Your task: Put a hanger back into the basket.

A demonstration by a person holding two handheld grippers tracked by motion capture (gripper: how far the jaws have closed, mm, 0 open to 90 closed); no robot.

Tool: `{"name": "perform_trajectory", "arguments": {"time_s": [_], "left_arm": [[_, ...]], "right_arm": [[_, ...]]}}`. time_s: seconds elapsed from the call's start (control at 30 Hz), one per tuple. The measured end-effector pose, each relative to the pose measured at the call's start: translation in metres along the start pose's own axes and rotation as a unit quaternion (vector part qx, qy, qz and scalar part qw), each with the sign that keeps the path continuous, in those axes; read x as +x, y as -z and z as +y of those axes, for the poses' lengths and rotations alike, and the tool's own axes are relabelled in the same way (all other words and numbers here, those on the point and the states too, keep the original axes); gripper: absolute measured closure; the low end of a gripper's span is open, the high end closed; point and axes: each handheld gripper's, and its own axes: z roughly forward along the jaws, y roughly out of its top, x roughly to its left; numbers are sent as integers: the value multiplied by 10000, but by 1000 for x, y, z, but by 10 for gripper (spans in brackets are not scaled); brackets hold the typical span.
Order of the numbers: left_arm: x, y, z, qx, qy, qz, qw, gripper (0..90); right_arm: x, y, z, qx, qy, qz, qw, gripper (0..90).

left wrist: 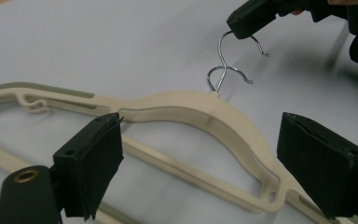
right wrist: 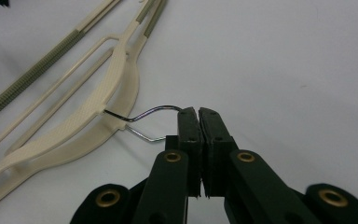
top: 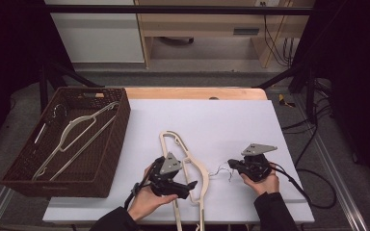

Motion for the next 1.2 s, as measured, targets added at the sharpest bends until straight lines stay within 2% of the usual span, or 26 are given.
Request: {"name": "perform_trajectory", "arguments": {"time_s": [0.3, 0.47, 0.67, 0.8, 0.9, 1.0, 1.2], "left_arm": [[-12, -28, 4, 382, 121, -122, 9991, 210], [-19, -40, 0, 659, 218, -211, 9974, 285], [-27, -53, -4, 937, 170, -341, 9949, 393], [-29, -56, -6, 1006, 260, -419, 9937, 495], [-29, -56, -5, 1068, 343, -362, 9930, 576], [-28, -55, -5, 1085, 460, -401, 9922, 605], [-27, -50, -3, 1019, 679, -222, 9922, 664]], "right_arm": [[6, 7, 7, -82, 116, 46, 9999, 886], [9, 8, 9, -100, 189, 18, 9998, 886], [10, 10, 11, -134, 226, 46, 9996, 887], [11, 12, 12, -152, 220, 60, 9996, 887], [12, 13, 13, -174, 229, 52, 9996, 887], [12, 14, 13, -200, 250, 75, 9995, 886], [12, 19, 15, -333, 270, 117, 9990, 883]]}}
